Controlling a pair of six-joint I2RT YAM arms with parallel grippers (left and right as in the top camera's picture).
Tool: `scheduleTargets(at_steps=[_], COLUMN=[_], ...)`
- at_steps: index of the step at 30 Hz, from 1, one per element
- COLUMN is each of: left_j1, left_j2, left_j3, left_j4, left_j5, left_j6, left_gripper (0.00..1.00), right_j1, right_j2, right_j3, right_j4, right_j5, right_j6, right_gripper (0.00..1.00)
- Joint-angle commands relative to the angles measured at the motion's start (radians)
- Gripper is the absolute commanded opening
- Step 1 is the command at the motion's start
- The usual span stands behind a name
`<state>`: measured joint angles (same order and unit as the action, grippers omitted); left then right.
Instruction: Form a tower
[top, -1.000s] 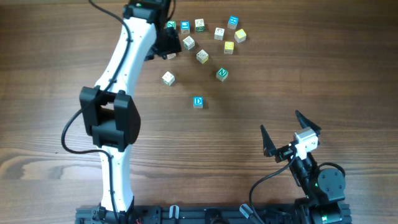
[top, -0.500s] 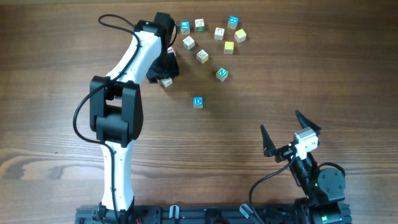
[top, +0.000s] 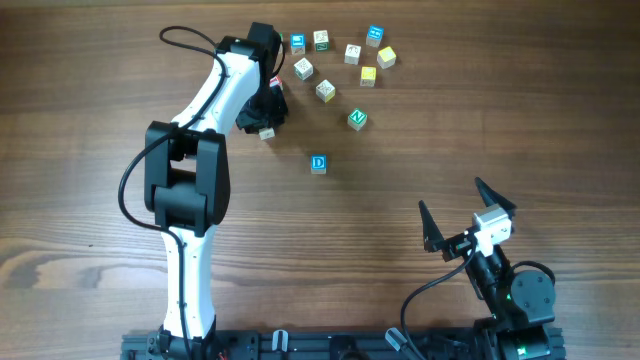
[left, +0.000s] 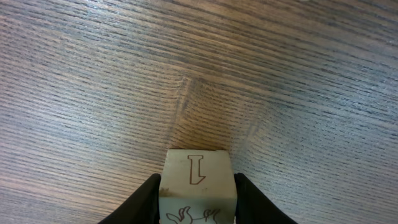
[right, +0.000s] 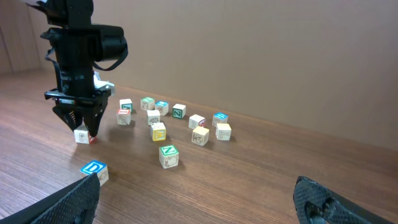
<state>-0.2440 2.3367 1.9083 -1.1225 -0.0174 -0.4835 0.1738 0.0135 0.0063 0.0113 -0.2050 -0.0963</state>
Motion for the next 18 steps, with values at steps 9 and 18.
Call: scheduleTargets(at_steps=[9,18], left_j1=[-0.001,-0.001], left_j2=[0.007,0.007], left_j3=[-0.01,-0.01], left_j4=[0.032,0.039], left_j5=[0.005,0.036], left_j6=[0.008,0.096], left_gripper=[0.61,0.6], right_j1=[0.002,0.002], right_j2=[-0.006,-0.006], right_j3=[-0.001,-0.001], right_j4=[0.003,0.003], right_j5=[0.005,0.005], right_j6=[-0.008,-0.008], right_gripper=[1.0,1.0])
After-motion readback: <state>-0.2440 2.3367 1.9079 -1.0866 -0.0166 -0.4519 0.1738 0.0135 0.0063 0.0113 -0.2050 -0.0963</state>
